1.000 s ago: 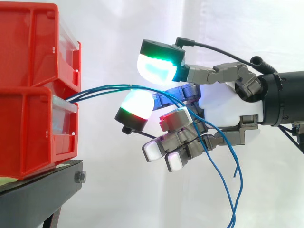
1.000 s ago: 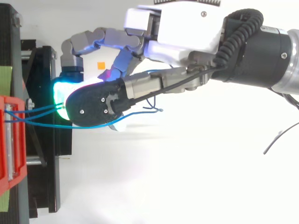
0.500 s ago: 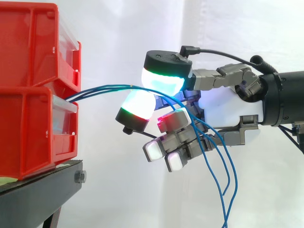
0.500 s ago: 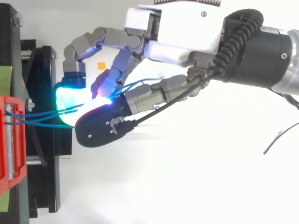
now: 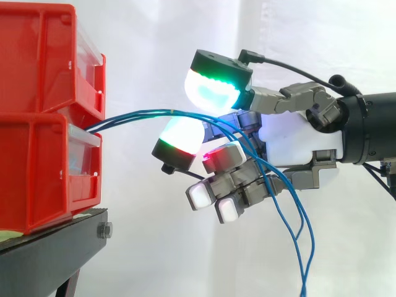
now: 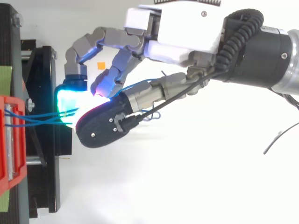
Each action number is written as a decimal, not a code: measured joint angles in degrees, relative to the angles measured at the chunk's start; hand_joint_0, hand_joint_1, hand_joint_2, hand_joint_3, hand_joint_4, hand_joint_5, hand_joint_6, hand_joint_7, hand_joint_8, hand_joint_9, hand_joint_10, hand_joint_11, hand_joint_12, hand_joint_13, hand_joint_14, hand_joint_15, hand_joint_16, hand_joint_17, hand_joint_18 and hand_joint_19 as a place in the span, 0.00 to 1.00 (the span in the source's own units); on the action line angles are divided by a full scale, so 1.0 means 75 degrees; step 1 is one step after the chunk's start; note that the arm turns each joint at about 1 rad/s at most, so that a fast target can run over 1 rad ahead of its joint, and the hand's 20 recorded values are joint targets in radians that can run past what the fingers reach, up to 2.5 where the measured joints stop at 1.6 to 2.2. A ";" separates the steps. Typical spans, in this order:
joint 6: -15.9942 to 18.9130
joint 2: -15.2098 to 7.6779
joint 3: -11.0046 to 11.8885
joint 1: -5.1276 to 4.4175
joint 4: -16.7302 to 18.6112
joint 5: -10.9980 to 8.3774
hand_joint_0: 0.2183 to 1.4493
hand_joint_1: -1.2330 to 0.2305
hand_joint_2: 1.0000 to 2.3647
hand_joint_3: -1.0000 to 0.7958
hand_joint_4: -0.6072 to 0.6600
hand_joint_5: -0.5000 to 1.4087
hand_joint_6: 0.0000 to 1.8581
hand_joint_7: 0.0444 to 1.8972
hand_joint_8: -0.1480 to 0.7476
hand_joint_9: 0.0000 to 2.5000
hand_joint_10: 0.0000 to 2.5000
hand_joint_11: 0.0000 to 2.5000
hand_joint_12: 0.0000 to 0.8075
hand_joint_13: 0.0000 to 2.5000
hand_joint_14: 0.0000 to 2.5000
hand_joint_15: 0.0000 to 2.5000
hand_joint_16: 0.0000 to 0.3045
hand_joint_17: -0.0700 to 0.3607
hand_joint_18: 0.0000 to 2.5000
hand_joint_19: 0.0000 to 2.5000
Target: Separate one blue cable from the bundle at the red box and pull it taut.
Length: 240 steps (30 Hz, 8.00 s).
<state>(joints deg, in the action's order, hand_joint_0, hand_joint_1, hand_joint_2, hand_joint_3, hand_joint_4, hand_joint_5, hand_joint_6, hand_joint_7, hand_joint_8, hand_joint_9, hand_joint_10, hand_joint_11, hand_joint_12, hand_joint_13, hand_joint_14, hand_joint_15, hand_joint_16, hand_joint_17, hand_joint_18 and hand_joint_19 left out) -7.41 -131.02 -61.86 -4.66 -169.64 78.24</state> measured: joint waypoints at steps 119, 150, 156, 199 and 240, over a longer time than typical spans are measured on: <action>0.0016 0.0002 0.0000 -0.0023 -0.0024 -0.0016 0.25 0.16 0.00 0.28 0.57 0.14 0.47 0.51 0.50 0.36 0.01 0.51 0.50 0.22 0.01 0.19 0.17 0.43 0.27 0.25; 0.0024 0.0006 0.0005 0.0001 -0.0023 -0.0025 0.40 0.21 0.01 0.41 0.49 0.16 0.47 0.55 0.50 0.42 0.01 0.50 0.48 0.26 0.01 0.20 0.15 0.41 0.31 0.28; 0.0027 0.0003 0.0005 0.0002 -0.0033 -0.0025 0.42 0.20 0.01 0.38 0.51 0.16 0.47 0.55 0.50 0.42 0.01 0.50 0.47 0.27 0.01 0.20 0.15 0.41 0.31 0.28; 0.0039 0.0007 0.0002 -0.0013 -0.0045 -0.0025 0.32 0.52 0.01 0.42 0.54 0.19 0.42 0.61 0.52 0.44 0.01 0.45 0.48 0.27 0.01 0.21 0.15 0.41 0.29 0.31; 0.0056 0.0008 0.0006 -0.0012 -0.0013 -0.0025 0.45 0.17 0.00 0.28 0.52 0.16 0.47 0.57 0.50 0.41 0.01 0.48 0.47 0.26 0.01 0.20 0.15 0.41 0.30 0.26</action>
<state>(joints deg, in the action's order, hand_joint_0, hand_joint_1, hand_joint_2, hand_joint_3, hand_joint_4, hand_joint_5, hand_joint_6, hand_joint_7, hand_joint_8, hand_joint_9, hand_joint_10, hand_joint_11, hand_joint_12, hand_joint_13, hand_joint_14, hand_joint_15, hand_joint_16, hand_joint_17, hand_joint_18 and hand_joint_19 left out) -7.00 -130.96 -61.81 -4.75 -169.74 78.05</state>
